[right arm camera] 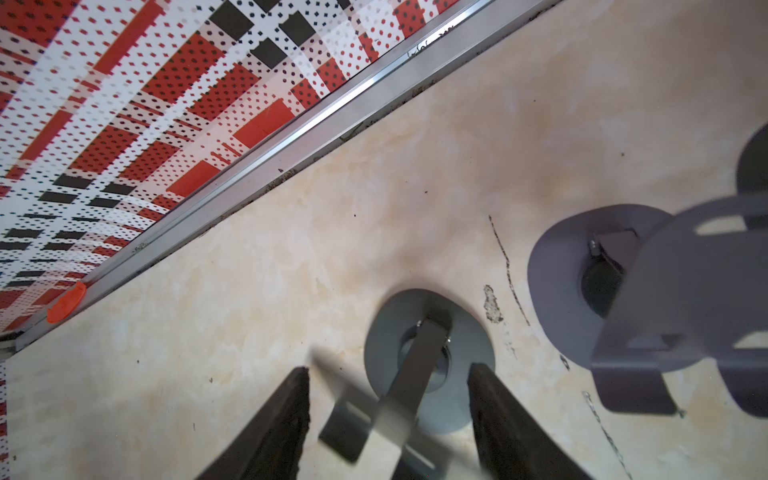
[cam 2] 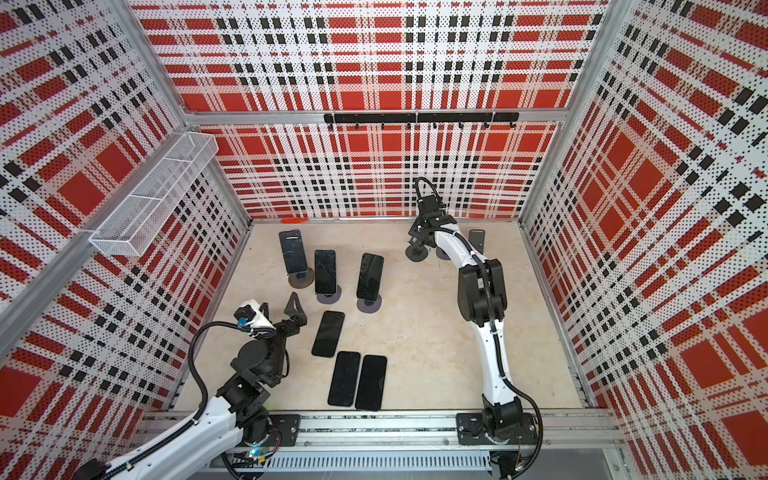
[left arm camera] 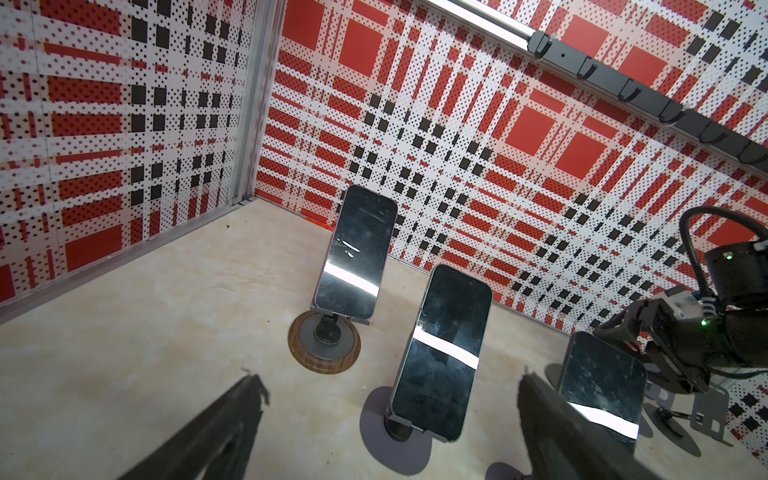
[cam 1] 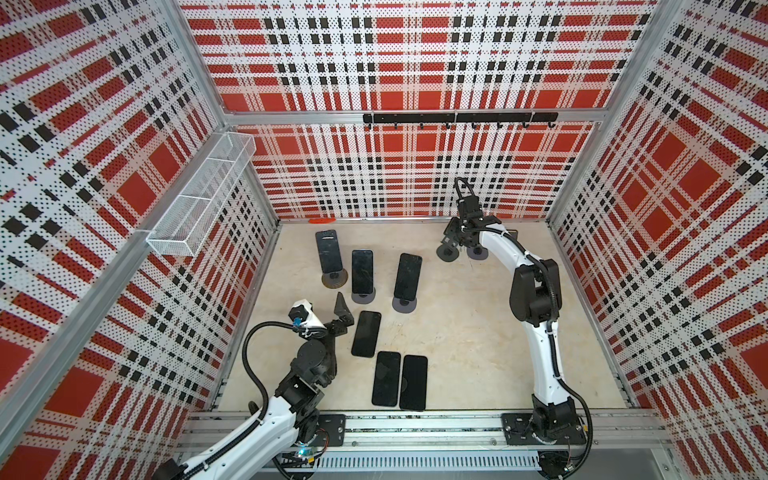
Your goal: Remove the phone from the phone stand
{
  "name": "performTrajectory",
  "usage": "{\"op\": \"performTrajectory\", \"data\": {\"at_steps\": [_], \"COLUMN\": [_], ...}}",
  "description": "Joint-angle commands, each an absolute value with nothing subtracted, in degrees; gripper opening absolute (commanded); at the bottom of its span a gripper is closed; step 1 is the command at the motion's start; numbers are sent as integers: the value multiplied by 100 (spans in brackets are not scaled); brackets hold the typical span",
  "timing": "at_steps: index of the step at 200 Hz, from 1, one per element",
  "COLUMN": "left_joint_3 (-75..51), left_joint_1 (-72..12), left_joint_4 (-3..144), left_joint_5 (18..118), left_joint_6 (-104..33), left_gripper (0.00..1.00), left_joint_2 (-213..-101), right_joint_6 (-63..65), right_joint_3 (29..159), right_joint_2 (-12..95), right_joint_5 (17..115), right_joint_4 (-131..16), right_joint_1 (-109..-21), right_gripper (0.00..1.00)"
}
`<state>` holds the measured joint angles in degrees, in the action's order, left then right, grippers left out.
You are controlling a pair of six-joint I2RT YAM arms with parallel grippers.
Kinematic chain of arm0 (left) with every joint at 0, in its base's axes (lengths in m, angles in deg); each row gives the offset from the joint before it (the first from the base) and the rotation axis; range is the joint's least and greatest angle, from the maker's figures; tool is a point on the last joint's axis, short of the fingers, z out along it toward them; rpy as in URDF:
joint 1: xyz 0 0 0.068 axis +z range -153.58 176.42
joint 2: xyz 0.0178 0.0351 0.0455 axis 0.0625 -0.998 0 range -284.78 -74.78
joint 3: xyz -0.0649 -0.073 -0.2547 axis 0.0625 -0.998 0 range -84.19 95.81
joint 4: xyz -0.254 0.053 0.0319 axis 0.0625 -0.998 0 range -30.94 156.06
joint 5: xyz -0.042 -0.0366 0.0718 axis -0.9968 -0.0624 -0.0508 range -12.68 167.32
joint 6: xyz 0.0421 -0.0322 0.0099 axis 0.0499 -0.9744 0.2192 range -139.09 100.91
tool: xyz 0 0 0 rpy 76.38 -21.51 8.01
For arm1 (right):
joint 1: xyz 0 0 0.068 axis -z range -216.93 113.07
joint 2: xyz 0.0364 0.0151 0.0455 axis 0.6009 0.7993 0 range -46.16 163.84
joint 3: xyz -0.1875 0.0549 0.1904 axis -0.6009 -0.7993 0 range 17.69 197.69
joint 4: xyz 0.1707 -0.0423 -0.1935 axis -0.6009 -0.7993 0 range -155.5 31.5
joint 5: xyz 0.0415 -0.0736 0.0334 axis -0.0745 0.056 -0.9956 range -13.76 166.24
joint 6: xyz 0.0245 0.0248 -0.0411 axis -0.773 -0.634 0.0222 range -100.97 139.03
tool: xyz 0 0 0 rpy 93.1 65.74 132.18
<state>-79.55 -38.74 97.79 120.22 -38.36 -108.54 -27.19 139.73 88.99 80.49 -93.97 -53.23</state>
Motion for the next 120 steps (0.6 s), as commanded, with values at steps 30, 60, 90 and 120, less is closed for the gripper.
{"op": "performTrajectory", "data": {"at_steps": [30,60,90,120], "left_joint_3": [-7991,-8004,-8048,-8033], "left_joint_1": [-3833,-3839,-3839,-3840], "left_joint_4": [9904,9898,9902,9902], "left_joint_5": [12078,12126,12204,12176], "left_joint_6": [-3766,-3746,-3764,-3738], "left_gripper": [98,98,98,98], "left_joint_2": [-10803,-10731,-10644,-10612], "right_joint_6": [-2697,-2580,-2428,-2208], "right_joint_3": [14218,14112,13370,12329], "right_joint_2": [8862,8566,7848,6921], "right_joint_5": [8004,8103,8076,8157], "right_joint_4": [-9447,-9533,-9302,-9074], "right_joint_1": [-5236,-5240,-5257,-5266], "right_gripper": [69,72,74,74]}}
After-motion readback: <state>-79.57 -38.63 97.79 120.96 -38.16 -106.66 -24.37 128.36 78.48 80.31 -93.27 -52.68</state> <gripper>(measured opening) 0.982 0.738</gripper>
